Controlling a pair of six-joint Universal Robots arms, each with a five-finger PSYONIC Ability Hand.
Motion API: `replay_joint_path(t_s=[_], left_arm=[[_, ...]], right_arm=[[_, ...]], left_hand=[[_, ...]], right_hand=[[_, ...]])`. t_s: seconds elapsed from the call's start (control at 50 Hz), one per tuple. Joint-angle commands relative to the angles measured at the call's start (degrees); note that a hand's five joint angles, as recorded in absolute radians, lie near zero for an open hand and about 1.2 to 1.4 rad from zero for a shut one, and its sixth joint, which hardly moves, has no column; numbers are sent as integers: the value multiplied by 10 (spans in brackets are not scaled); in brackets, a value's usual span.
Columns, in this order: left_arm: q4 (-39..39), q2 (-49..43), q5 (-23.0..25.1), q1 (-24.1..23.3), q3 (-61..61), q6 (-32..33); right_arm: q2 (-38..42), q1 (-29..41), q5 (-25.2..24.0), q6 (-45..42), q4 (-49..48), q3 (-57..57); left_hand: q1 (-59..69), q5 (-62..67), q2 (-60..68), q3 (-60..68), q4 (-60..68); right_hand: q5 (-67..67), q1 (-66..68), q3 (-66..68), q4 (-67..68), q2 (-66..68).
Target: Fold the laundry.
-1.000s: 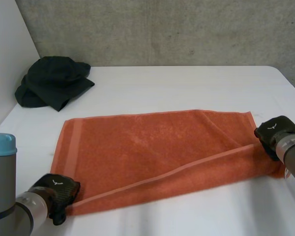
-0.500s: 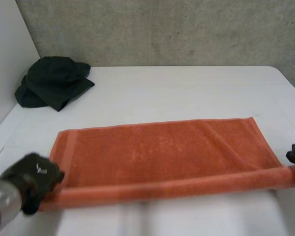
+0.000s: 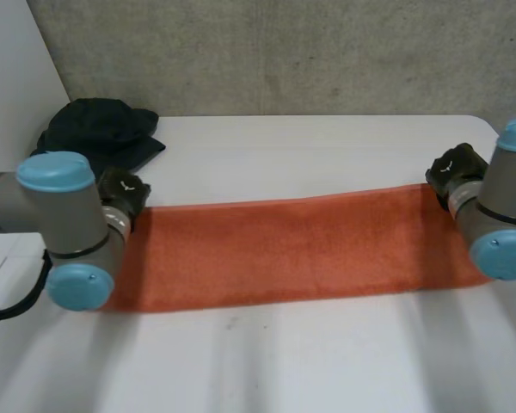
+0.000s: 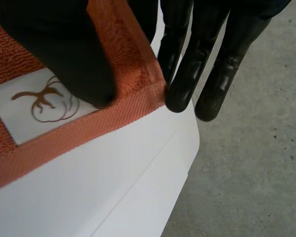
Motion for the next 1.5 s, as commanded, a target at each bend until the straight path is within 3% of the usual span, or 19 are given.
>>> replay_joint_path(t_s=[0.02, 0.18, 0.26, 0.3, 0.38, 0.44, 0.56, 0.68, 0.76, 0.84, 0.92, 1.12, 1.32, 1.42, 1.5], left_arm=[[85, -35, 2, -37, 19, -4], [88, 41, -4, -43, -37, -8], [86, 98, -3, -44, -90, -16], [86, 135, -1, -45, -128, -40], [85, 174, 4, -50, -172, -91], [85, 195, 12, -58, -194, -140], [85, 194, 18, -61, -206, -206], [84, 183, 18, -59, -207, -209], [85, 169, 18, -58, -207, -209], [84, 168, 18, -58, -207, -209], [84, 168, 18, -59, -208, -210], [83, 174, 16, -61, -209, -211], [76, 176, 15, -60, -209, -211], [75, 180, 15, -59, -206, -212], [76, 188, 13, -60, -200, -213]], right_arm=[[79, 17, 47, 28, -20, -115], [-61, 11, 29, 122, -40, -40], [-124, -7, -27, 143, -12, 21], [-150, -48, -76, 143, 56, 70], [-163, -90, -131, 148, 152, 118], [-163, -109, -159, 152, 171, 152], [-163, -154, -188, 154, 89, 238], [-138, -165, -219, 154, -21, 282], [-110, -171, -236, 154, -39, 284], [-95, -171, -242, 154, -45, 282], [-87, -175, -233, 155, -54, 274], [-126, -253, -150, 151, -110, 267], [-142, -336, -119, 36, -117, 228], [-180, -252, -131, 72, -133, 214], [-235, -130, -189, 129, -177, 232]], left_hand=[[-555, -564, -585, -581, -588], [-555, -564, -585, -581, -588], [-555, -564, -585, -581, -588], [-555, -564, -585, -581, -588], [-555, -564, -585, -581, -588], [-555, -564, -585, -581, -588], [-555, -563, -585, -581, -587], [-555, -563, -585, -581, -587], [-555, -563, -585, -581, -587], [-555, -563, -585, -581, -587], [-555, -563, -585, -581, -587], [-555, -563, -585, -581, -587], [-555, -563, -585, -581, -587], [-555, -563, -585, -581, -587], [-555, -564, -585, -581, -588]], right_hand=[[-571, -471, -581, -582, -571], [-571, -471, -581, -582, -571], [-571, -471, -581, -582, -571], [-571, -471, -581, -582, -571], [-571, -471, -581, -582, -571], [-537, -437, -547, -547, -536], [-404, -304, -414, -414, -403], [-354, -254, -364, -364, -353], [-345, -245, -355, -356, -344], [-240, -140, -250, -250, -239], [128, 228, 118, 118, 129], [129, 229, 119, 118, 129], [129, 229, 119, 118, 129], [129, 229, 119, 118, 129], [129, 229, 119, 118, 129]])
